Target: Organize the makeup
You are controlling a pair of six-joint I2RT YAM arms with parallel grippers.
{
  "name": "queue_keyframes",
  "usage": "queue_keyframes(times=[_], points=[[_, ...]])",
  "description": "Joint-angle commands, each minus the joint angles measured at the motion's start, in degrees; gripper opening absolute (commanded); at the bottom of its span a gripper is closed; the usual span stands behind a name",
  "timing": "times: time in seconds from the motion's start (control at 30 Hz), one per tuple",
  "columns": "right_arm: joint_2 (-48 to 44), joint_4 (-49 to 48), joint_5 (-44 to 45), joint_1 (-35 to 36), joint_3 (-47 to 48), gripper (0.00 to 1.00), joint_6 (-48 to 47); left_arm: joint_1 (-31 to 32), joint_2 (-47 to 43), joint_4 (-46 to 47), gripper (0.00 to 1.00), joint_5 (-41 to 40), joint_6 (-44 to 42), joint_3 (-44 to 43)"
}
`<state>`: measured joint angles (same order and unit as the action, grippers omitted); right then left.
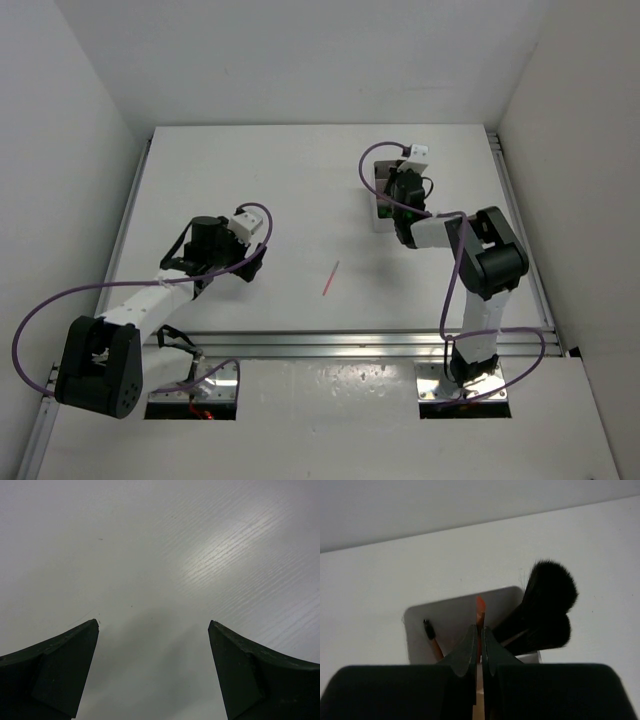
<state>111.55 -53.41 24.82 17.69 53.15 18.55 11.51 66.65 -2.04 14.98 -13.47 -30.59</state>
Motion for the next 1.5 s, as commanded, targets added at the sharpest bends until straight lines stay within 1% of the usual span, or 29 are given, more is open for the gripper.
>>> queue_keyframes(times=[0.0,0.13,0.17,0.27,0.3,0.37,0.4,0.43,0.47,0.5,0.53,0.57,0.6,0.63,0.67,0.7,0.73,0.77,0.8,0.83,0.87,0.9,0.93,1.0,1.03,1.1,1.23,1.37,1.47], points=[[-2.56,-3.02,-1.44,-0.20,-1.11,0.00,0.71,-0.70,-1.00,1.78,0.98,0.13,-0.41,-1.06],[-4.49,-2.84,-2.23,-0.29,-1.90,0.16,-0.88,-0.70,-1.00,1.78,0.98,0.66,-0.41,-1.05],[-5.71,-3.10,-2.58,-0.20,-1.99,0.26,-1.23,-0.70,-1.00,1.78,0.98,0.66,-0.41,-1.05],[-8.61,-2.23,-2.76,-0.03,-1.82,0.44,-1.41,-0.70,-1.53,1.78,0.98,0.66,0.11,-1.05],[-10.11,0.12,-2.24,-0.03,-1.47,0.52,-2.63,-0.70,-1.53,1.78,0.98,0.66,0.12,-1.05],[-12.83,7.94,0.75,1.20,1.59,0.59,-6.12,-0.70,-2.05,1.78,0.98,0.66,0.12,-0.53],[-14.41,17.19,3.28,2.07,2.57,0.63,-6.94,-0.70,-2.05,1.78,0.98,0.66,0.12,-0.52],[-15.12,20.59,5.39,2.43,4.67,0.70,-7.29,-0.70,-2.66,1.78,0.98,0.66,0.12,-0.52],[-15.74,24.02,6.02,2.87,6.86,0.72,-7.73,-0.70,-2.67,1.78,0.98,1.18,0.12,0.08],[-17.75,34.06,6.29,4.18,8.80,0.74,-8.00,-0.70,-3.19,2.30,0.98,1.19,0.12,0.09],[-18.29,37.90,5.42,4.71,9.86,0.76,-7.91,-0.70,-3.20,2.31,0.98,1.19,0.12,0.70],[-18.90,41.42,4.89,5.24,10.83,0.76,-6.87,-0.70,-3.20,2.31,0.98,1.19,0.12,0.71],[-19.61,50.16,4.11,7.33,14.32,0.78,-5.29,-0.70,-3.89,2.83,0.98,1.19,0.64,1.32],[-19.70,59.12,3.75,7.96,15.66,0.82,-0.84,-0.70,-3.90,3.36,0.98,1.19,0.64,1.84],[-19.61,67.13,3.57,8.58,16.63,0.82,5.30,-0.70,-4.51,3.36,0.98,1.19,0.64,1.85],[-19.00,70.69,0.26,10.33,18.29,0.82,8.58,-0.70,-4.51,3.88,0.98,1.19,1.25,2.37],[-18.30,77.86,-1.16,11.04,18.22,0.82,11.83,-0.70,-4.51,4.41,0.98,1.80,1.26,2.90],[-18.03,78.97,-2.83,11.92,17.87,0.81,20.48,-0.70,-5.21,4.42,0.98,1.80,1.26,2.90],[-17.60,79.68,-7.28,12.45,17.09,0.80,23.09,-0.70,-5.83,5.03,0.98,1.80,1.78,3.51],[-15.76,80.90,-8.55,14.19,16.82,0.78,25.64,-0.70,-5.83,5.03,0.98,2.41,1.79,4.21],[-14.88,80.92,-9.69,14.99,16.82,0.74,30.97,-0.70,-6.44,5.03,0.98,2.42,2.31,4.22],[-14.08,80.92,-12.22,15.44,17.51,0.74,32.16,-0.70,-7.06,5.55,0.98,2.42,2.31,4.92],[-11.03,82.40,-12.60,17.70,19.17,0.73,33.39,-0.70,-7.06,5.56,0.98,2.42,2.31,5.62],[-7.94,84.60,-14.35,18.78,21.11,0.73,36.38,-0.70,-8.20,6.26,0.99,2.42,2.83,6.41],[-6.10,85.48,-14.53,20.17,24.25,0.73,36.65,-0.70,-8.21,6.78,0.99,2.42,2.84,7.11],[-4.24,89.60,-14.01,20.80,26.39,0.71,38.93,-0.70,-8.82,7.32,0.99,1.90,2.84,7.91],[-1.78,86.72,-17.52,21.68,23.50,0.60,47.44,-0.17,-10.14,8.37,0.99,0.67,2.84,9.14],[3.14,90.75,-15.60,24.57,25.07,0.55,50.26,1.84,-11.28,8.37,0.99,-1.26,2.14,9.76],[3.85,91.99,-14.54,25.11,23.94,0.49,51.50,2.38,-11.28,8.90,0.99,-1.80,2.14,10.29]])
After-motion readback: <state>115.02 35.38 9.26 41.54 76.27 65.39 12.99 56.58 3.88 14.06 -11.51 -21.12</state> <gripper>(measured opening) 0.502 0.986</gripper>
